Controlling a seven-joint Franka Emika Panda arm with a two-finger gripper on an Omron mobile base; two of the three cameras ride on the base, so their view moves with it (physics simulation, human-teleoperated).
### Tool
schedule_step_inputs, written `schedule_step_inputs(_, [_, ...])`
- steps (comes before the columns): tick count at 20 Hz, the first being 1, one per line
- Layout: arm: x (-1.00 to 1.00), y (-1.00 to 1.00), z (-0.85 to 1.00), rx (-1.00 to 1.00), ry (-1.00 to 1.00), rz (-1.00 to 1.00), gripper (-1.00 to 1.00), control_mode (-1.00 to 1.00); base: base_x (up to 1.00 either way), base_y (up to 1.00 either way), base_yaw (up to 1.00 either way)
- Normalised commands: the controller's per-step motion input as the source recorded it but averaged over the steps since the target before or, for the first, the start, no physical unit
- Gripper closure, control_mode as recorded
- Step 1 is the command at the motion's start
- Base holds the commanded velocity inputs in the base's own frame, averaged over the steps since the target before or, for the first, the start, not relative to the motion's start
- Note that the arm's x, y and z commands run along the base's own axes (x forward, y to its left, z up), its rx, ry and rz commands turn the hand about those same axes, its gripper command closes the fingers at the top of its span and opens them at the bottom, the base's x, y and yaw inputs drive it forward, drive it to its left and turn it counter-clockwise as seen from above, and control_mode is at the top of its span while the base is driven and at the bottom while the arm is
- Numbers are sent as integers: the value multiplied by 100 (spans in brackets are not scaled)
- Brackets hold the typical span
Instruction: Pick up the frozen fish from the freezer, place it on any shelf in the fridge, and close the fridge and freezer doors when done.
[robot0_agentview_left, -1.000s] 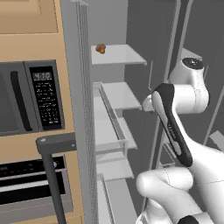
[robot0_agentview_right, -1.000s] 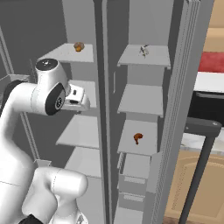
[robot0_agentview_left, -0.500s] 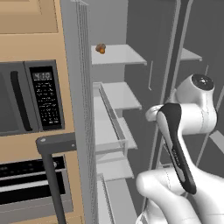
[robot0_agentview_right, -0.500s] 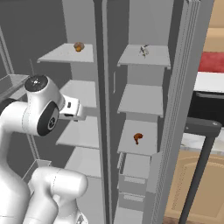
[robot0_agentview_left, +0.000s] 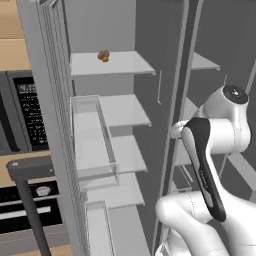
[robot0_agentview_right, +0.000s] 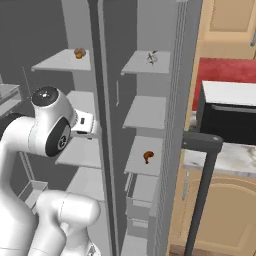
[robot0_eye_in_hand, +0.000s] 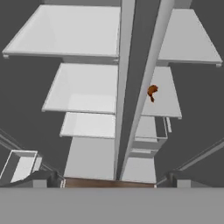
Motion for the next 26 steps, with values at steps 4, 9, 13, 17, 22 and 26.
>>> schedule_step_inputs(4, [0,0,0,0,0,0,-100,100,11,-39,0])
schedule_step_inputs(9, [0,0,0,0,0,0,-100,100,12,-43,0])
schedule_step_inputs(13, [0,0,0,0,0,0,-100,100,19,-44,0])
schedule_step_inputs(17, [0,0,0,0,0,0,-100,100,28,-45,0])
schedule_step_inputs(22, [0,0,0,0,0,0,-100,100,47,-28,0])
schedule_step_inputs(26, [0,0,0,0,0,0,-100,100,61,-23,0])
